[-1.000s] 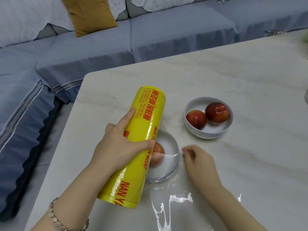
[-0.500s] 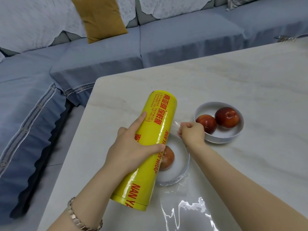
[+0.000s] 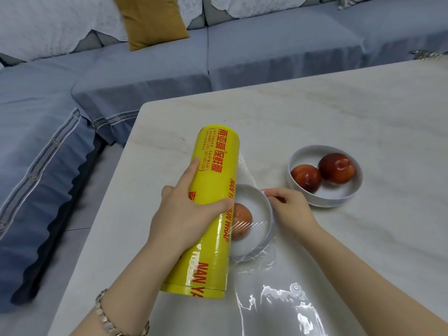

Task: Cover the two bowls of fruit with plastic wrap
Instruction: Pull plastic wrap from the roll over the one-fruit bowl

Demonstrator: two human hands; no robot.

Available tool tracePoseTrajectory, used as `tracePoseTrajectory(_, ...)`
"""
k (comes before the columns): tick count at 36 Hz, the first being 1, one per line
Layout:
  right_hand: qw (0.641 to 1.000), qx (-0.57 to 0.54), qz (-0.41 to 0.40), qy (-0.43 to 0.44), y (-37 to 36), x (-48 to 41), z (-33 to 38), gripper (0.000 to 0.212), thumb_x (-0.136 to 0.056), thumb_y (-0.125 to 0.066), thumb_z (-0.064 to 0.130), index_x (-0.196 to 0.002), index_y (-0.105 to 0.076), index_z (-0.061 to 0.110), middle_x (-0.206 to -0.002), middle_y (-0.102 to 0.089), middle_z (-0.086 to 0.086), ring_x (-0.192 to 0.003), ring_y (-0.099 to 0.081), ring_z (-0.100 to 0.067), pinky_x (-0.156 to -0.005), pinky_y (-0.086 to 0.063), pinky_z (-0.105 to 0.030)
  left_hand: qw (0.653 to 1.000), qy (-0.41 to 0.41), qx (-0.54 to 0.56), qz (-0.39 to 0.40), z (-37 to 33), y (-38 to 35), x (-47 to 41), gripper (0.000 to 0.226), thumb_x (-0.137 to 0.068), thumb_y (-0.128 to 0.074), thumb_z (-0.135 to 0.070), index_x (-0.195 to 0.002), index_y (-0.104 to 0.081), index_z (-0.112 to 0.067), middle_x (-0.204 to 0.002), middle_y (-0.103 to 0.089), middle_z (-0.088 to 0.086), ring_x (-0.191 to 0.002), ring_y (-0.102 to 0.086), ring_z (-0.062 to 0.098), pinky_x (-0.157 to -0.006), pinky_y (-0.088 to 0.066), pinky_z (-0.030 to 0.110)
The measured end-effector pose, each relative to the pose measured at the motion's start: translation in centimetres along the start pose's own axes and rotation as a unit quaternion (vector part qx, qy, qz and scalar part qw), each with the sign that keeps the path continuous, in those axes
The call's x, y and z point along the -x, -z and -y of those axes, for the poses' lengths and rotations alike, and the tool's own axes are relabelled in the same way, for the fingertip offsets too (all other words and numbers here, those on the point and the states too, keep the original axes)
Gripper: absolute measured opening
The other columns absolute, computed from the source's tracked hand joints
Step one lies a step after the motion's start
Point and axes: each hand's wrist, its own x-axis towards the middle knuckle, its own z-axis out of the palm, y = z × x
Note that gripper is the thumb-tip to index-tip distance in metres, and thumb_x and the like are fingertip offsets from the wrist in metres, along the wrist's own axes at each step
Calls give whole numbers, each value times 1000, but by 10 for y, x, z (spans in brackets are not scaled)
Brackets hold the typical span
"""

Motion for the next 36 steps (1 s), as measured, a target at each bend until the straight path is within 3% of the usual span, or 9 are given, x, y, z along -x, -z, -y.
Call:
tracePoseTrajectory(4, 998, -53, 24, -18, -3, 4, 3, 32, -90, -53, 14, -82, -60, -16, -76, -61, -32, -70, -48, -14, -69, -41, -31, 1000, 7, -16, -5, -4, -1, 3, 99, -67, -74, -56, -138, -6, -60, -117, -39, 1, -87, -53, 18, -80, -47, 33)
tracePoseTrajectory(7, 1000, 8, 9, 17, -9, 9, 8, 40, -92, -50, 24, -84, -59, -14, -80, -65, -26, -66, -51, -21, -71, -45, -41, 1000, 19, -19, 1, -4, -2, 4, 97, -68, -70, -60, -138, -3, -59, -117, -38, 0, -88, -51, 19, -81, -45, 33)
tracePoseTrajectory(9, 998, 54, -18, 33, -12, 10, 10, 38, -93, -48, 24, -65, -65, 4, -67, -60, -21, -62, -49, -27, -67, -43, -38, 1000, 25, 4, 11, -3, -2, 4, 88, -70, -63, -67, -136, -4, -61, -120, -43, -2, -93, -55, 20, -86, -48, 36)
tracePoseTrajectory(11, 994, 95, -36, 50, -15, 11, 9, 44, -94, -45, 23, -50, -39, 20, -50, -35, -2, -52, -31, -16, -54, -32, -26, 998, 26, 57, 26, -4, 0, 4, 71, -79, -52, -64, -136, -8, -61, -120, -49, -7, -96, -60, 20, -87, -51, 42)
tracePoseTrajectory(16, 985, 140, -59, 80, -16, 12, 5, 47, -96, -41, 19, -52, -26, 20, -47, -26, 3, -48, -26, -9, -45, -28, -17, 977, 92, 174, 80, -1, 10, -8, 84, -83, -63, -41, -147, -9, -38, -125, -55, -1, -92, -64, 21, -74, -53, 35)
tracePoseTrajectory(20, 985, 139, -71, 67, -12, 16, 0, 48, -96, -40, 14, -50, -27, 19, -46, -30, 4, -47, -30, -9, -46, -29, -14, 960, 144, 165, 176, -7, 12, -15, 86, -56, -81, -51, -128, -51, -15, -103, -72, 5, -83, -71, 22, -75, -58, 37)
tracePoseTrajectory(26, 986, 130, -85, 56, -13, 18, -5, 47, -95, -41, 12, -50, -28, 17, -47, -31, 3, -49, -30, -10, -46, -29, -14, 978, 113, 144, 103, -16, 5, -13, 57, -68, -77, -41, -113, -51, -16, -95, -68, 4, -79, -68, 20, -66, -55, 32)
tracePoseTrajectory(30, 988, 121, -84, 44, -13, 18, -6, 45, -95, -41, 14, -52, -30, 16, -48, -30, 2, -49, -27, -11, -44, -29, -16, 991, 93, 86, 47, -6, 16, -11, 80, -54, -83, -53, -114, -37, -27, -103, -63, 2, -84, -67, 22, -77, -56, 41)
tracePoseTrajectory(36, 987, 130, -80, 47, -12, 18, -4, 44, -95, -40, 14, -52, -30, 17, -49, -31, 1, -50, -27, -11, -46, -29, -15, 995, 91, -33, 5, 15, 20, -1, 120, -31, -59, -84, -136, -22, -39, -124, -54, 4, -103, -60, 28, -88, -52, 50)
